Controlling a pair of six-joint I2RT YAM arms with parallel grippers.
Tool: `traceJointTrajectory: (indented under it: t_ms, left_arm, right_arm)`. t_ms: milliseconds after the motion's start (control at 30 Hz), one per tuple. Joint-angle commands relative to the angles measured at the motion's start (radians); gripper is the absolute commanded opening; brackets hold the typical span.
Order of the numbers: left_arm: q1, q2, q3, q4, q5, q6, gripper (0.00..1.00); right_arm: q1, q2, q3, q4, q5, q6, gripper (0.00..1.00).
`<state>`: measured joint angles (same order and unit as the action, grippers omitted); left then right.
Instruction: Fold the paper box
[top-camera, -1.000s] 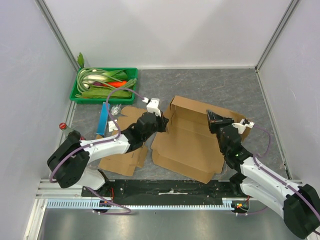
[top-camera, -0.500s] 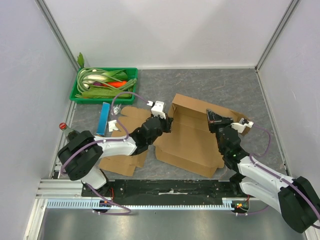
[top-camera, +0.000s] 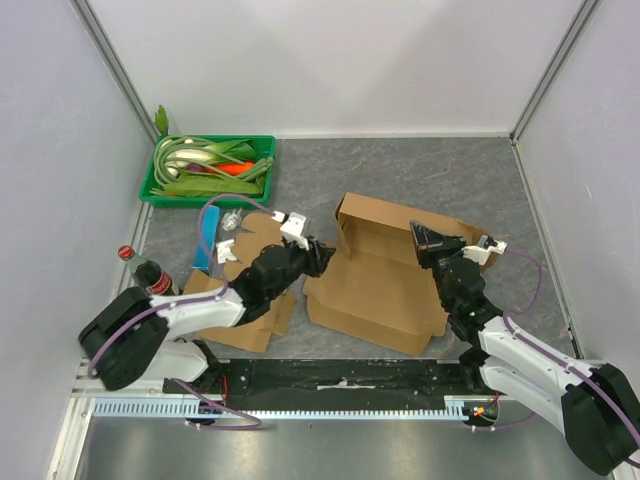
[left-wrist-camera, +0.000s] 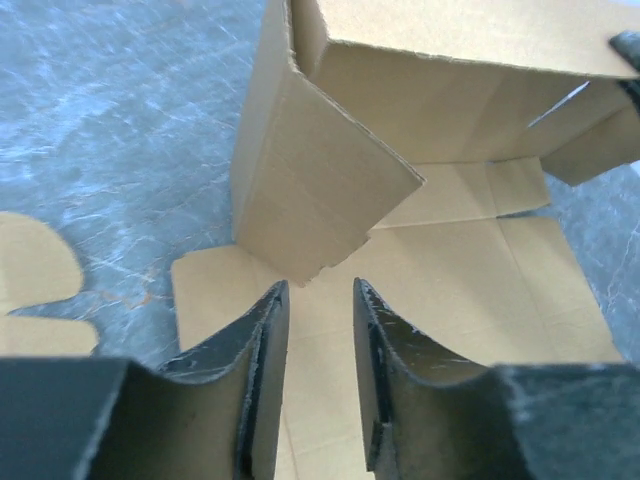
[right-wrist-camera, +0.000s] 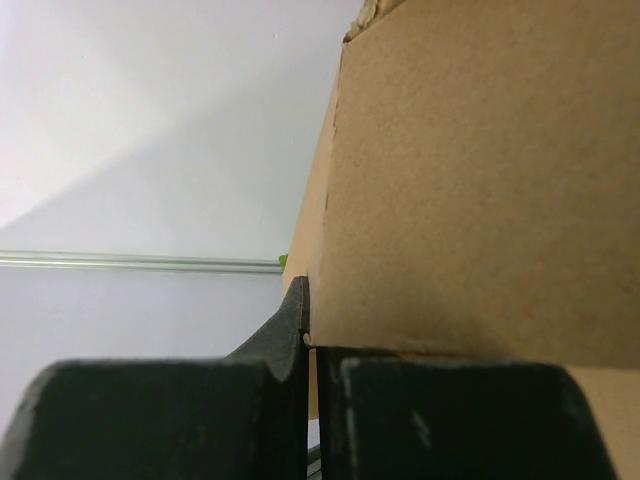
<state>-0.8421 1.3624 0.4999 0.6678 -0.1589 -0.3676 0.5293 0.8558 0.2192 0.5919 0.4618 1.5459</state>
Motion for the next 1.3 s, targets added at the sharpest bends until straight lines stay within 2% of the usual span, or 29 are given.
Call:
traceJointTrajectory:
  t_ms: [0,67,133,200,233,267,433,533,667,867,933,1067,1133,1233,1267]
  left_arm:
    - [0.037,-0.173,-0.089,0.024,-0.146,0.016,0.36]
    - [0.102,-0.177,-0.077,0.003,-0.143,0.024,0.39]
    - [0.152,-0.090,-0.016,-0.067,-0.050,0.059,0.43]
    - [0.173,0.008,0.060,-0.053,0.068,0.125,0.48]
    - [0.172,0.044,0.071,0.016,0.108,0.190,0.53]
    - [0.172,0.070,0.097,0.025,0.126,0.206,0.54]
    - [0.172,0.197,0.156,0.127,0.193,0.298,0.55]
    - [0.172,0.262,0.169,0.254,0.194,0.341,0.55]
    - [0.166,0.336,0.255,0.280,0.219,0.351,0.52]
    - [0.146,0.414,0.322,0.312,0.180,0.360,0.42]
    - [0.135,0.422,0.327,0.329,0.130,0.364,0.43]
    - [0.123,0.438,0.356,0.300,0.003,0.366,0.52]
    - [0.123,0.446,0.365,0.297,-0.033,0.366,0.51]
    - [0.123,0.474,0.376,0.320,-0.068,0.412,0.38]
    - [0.120,0.481,0.381,0.322,-0.085,0.420,0.31]
  right_arm:
    - [-0.023,0.000,-0.015,-0.043,-0.026,-0.030,0.00]
    - [-0.028,-0.004,-0.020,-0.038,-0.034,-0.023,0.00]
    - [-0.035,-0.003,-0.020,-0.035,-0.041,-0.020,0.00]
    - [-0.041,0.000,-0.020,-0.035,-0.055,-0.014,0.00]
    - [-0.043,0.005,-0.018,-0.034,-0.058,-0.010,0.00]
    - [-0.043,0.012,-0.018,-0.029,-0.063,-0.007,0.00]
    - [-0.048,0.026,-0.012,-0.026,-0.083,0.013,0.00]
    - [-0.048,0.038,-0.004,-0.029,-0.095,0.029,0.00]
    - [-0.046,0.054,0.008,-0.021,-0.109,0.055,0.00]
    - [-0.046,0.055,0.029,-0.027,-0.112,0.066,0.00]
    - [-0.048,0.060,0.026,-0.021,-0.114,0.069,0.00]
    - [-0.048,0.071,0.019,-0.006,-0.120,0.086,0.00]
    - [-0.048,0.066,0.025,-0.014,-0.115,0.086,0.00]
    - [-0.048,0.072,0.037,-0.024,-0.114,0.085,0.00]
    - [-0.048,0.075,0.040,-0.027,-0.114,0.083,0.00]
